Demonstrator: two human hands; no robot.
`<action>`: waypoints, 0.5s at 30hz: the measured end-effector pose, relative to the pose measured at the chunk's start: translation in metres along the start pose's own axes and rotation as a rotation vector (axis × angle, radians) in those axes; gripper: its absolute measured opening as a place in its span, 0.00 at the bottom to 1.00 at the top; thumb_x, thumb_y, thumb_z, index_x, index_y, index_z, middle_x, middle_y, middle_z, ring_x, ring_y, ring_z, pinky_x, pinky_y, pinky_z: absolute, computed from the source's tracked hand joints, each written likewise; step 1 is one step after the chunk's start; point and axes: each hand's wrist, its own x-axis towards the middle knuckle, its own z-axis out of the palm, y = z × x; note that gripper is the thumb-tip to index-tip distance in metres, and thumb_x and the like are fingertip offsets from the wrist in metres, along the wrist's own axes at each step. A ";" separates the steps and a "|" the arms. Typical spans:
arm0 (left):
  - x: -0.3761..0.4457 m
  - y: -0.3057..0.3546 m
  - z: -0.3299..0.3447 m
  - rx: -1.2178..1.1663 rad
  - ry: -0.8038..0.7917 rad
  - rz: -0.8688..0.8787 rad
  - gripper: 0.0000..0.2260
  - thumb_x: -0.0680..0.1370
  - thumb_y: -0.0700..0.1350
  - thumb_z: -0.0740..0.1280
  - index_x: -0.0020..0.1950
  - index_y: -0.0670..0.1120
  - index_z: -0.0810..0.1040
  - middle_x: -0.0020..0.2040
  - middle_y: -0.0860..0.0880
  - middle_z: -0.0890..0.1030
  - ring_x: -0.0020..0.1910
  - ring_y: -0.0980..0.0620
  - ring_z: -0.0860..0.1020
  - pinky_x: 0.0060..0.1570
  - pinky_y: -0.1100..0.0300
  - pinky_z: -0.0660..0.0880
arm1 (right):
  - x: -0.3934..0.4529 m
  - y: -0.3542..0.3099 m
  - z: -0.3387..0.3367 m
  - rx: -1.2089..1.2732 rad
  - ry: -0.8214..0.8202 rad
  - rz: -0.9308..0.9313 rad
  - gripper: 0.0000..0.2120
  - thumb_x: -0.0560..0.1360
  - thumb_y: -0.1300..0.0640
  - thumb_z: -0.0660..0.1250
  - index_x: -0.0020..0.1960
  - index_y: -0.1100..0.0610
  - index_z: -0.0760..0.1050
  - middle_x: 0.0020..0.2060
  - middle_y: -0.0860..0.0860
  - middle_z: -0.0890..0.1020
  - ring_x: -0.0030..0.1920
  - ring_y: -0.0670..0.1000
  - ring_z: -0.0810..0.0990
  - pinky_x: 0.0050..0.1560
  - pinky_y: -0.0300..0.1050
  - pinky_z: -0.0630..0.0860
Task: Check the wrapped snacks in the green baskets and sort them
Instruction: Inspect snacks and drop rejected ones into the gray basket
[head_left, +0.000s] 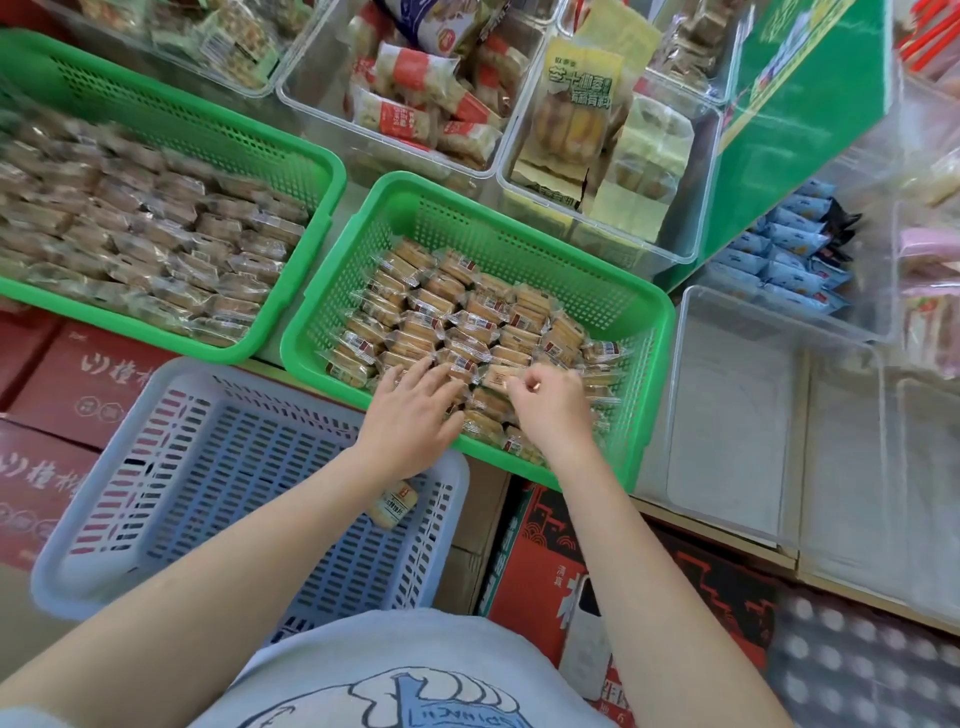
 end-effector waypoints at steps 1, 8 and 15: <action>0.000 0.000 0.000 0.005 0.002 0.000 0.25 0.85 0.59 0.49 0.81 0.54 0.59 0.83 0.50 0.55 0.82 0.49 0.48 0.79 0.46 0.44 | 0.003 -0.007 0.007 -0.087 0.029 -0.018 0.13 0.81 0.48 0.62 0.42 0.55 0.74 0.60 0.57 0.72 0.51 0.56 0.76 0.44 0.45 0.69; 0.001 -0.001 0.001 -0.012 0.035 0.015 0.25 0.85 0.59 0.51 0.81 0.52 0.59 0.83 0.49 0.53 0.82 0.48 0.46 0.79 0.46 0.44 | 0.026 -0.010 0.026 -0.338 -0.145 -0.027 0.14 0.81 0.42 0.61 0.58 0.48 0.78 0.69 0.58 0.67 0.61 0.59 0.75 0.58 0.55 0.77; 0.025 0.014 0.003 0.050 -0.039 0.142 0.29 0.83 0.65 0.43 0.83 0.56 0.50 0.83 0.49 0.39 0.81 0.47 0.36 0.79 0.44 0.37 | 0.040 -0.003 0.005 -0.120 0.101 -0.089 0.06 0.81 0.59 0.61 0.53 0.58 0.76 0.55 0.56 0.76 0.43 0.53 0.75 0.41 0.44 0.68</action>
